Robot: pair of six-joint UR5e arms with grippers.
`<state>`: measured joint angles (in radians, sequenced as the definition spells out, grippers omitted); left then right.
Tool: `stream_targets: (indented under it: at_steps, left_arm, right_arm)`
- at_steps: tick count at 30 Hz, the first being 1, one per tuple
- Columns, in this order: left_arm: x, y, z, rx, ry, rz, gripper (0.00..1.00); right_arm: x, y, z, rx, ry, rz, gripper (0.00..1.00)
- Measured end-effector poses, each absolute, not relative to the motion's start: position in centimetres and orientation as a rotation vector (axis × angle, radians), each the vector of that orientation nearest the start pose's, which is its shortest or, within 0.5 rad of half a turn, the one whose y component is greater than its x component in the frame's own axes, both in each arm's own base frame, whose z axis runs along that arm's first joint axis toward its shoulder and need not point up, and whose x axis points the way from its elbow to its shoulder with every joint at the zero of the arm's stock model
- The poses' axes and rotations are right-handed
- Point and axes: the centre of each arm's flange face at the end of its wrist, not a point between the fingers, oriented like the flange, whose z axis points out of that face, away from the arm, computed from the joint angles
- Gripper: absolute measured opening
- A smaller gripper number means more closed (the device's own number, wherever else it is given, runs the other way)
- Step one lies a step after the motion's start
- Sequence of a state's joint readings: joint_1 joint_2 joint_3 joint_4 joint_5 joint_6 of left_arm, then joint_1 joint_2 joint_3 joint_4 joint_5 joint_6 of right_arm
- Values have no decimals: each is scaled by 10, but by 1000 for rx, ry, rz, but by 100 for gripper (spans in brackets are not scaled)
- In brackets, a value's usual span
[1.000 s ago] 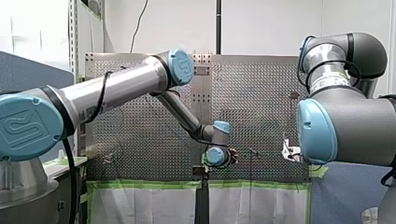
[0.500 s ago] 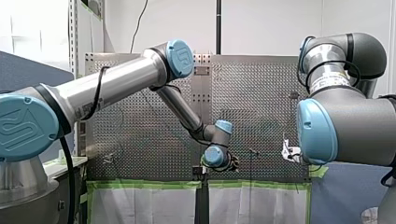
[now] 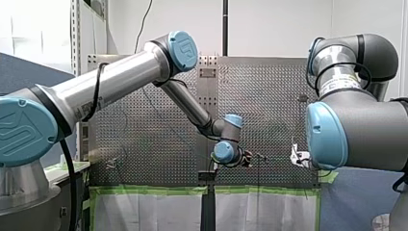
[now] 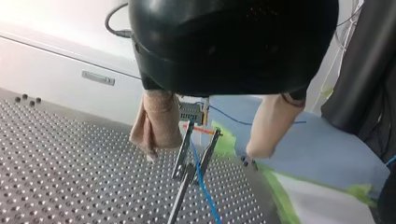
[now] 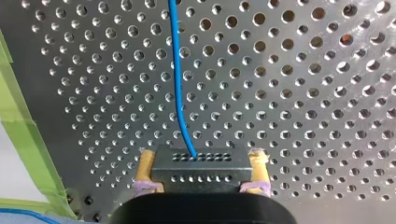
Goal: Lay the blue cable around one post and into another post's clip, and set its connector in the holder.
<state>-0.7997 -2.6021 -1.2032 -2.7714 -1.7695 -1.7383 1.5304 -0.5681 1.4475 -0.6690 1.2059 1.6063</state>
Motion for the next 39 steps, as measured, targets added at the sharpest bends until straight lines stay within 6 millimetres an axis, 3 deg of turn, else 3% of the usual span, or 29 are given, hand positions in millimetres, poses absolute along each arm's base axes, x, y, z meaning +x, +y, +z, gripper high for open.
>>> stream_targets:
  at_steps: [39]
  left_arm:
    - [431,-610,15,420,1843,-519,99]
  right_arm:
    - [141,-685,-28,1565,-1269,1415,0]
